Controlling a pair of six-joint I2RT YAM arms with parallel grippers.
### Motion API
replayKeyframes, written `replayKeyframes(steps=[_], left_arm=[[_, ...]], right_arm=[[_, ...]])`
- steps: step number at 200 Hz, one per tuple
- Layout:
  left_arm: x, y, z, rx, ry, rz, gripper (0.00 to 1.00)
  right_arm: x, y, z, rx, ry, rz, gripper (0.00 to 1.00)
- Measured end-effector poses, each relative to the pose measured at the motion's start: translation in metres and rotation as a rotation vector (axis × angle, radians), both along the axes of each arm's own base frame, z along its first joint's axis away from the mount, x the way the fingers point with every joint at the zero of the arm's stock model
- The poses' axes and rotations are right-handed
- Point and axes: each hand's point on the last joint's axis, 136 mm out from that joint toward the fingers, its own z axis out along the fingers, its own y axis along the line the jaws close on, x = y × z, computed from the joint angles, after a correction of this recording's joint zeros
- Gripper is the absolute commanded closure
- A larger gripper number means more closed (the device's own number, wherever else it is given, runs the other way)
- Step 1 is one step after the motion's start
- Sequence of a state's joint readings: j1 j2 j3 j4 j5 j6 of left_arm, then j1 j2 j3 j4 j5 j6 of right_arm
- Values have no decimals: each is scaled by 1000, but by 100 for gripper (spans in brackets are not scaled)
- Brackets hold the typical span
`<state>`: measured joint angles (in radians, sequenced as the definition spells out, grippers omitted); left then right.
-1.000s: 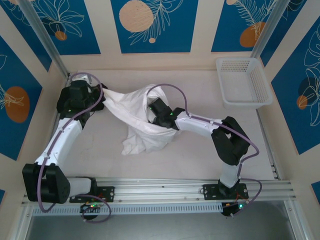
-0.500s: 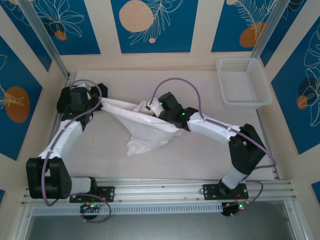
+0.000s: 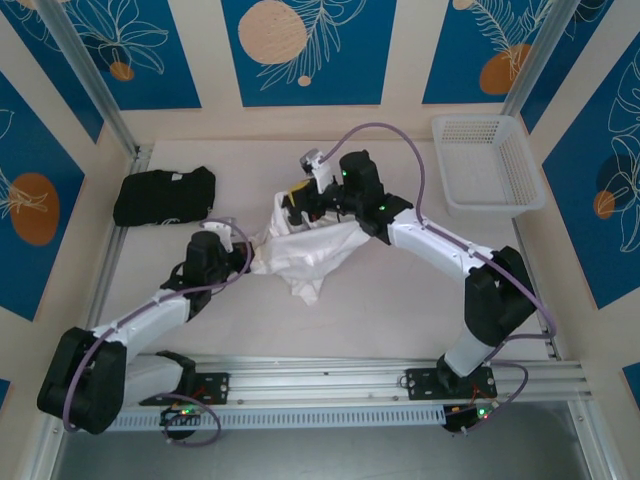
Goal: Fold the inside-out t-shirt
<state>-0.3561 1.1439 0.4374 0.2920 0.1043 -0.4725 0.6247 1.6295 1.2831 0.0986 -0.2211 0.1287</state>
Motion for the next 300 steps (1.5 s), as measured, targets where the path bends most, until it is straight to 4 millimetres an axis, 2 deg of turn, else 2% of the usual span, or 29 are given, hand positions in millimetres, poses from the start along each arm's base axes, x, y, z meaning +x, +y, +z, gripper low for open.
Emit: replayKeyframes(steps=[16, 40, 59, 70, 90, 109, 135, 151, 180, 205, 230, 262, 272, 290, 300], left_arm=[[2, 3, 2, 9, -12, 16, 100], [0, 21, -21, 90, 69, 103, 100], [-4, 29, -37, 133, 125, 128, 66], [-5, 28, -38, 127, 137, 126, 54], [-6, 19, -28, 86, 113, 82, 37], [-6, 5, 0, 8, 37, 17, 24], [-6, -16, 42, -112, -70, -74, 21], [-2, -28, 58, -167, -82, -116, 21], [18, -52, 80, -247, -75, -180, 23], [32, -67, 83, -294, -48, -221, 26], [39, -80, 76, -318, -3, -252, 31], [47, -93, 63, -337, 52, -279, 57], [50, -98, 60, -342, 63, -294, 70], [57, -106, 55, -364, 86, -304, 100], [61, -108, 52, -370, 95, -306, 100]], right_arm=[[2, 0, 23, 68, 1, 29, 100], [-2, -8, 52, 164, 2, 84, 100], [-7, -20, 67, 193, -12, 102, 100], [-11, -26, 69, 196, -13, 106, 100], [-18, -27, 60, 186, 2, 127, 100], [-21, -29, 35, 148, 48, 128, 100], [-25, -31, 6, 105, 103, 127, 100], [-27, -32, -2, 93, 114, 129, 100], [-28, -32, -9, 82, 114, 132, 100], [-29, -33, -14, 78, 120, 131, 100], [-30, -33, -19, 72, 127, 132, 100], [-31, -33, -19, 74, 124, 133, 100], [-30, -33, -18, 76, 121, 133, 100], [-30, -32, -16, 84, 118, 133, 100], [-30, -31, -13, 93, 117, 136, 100]])
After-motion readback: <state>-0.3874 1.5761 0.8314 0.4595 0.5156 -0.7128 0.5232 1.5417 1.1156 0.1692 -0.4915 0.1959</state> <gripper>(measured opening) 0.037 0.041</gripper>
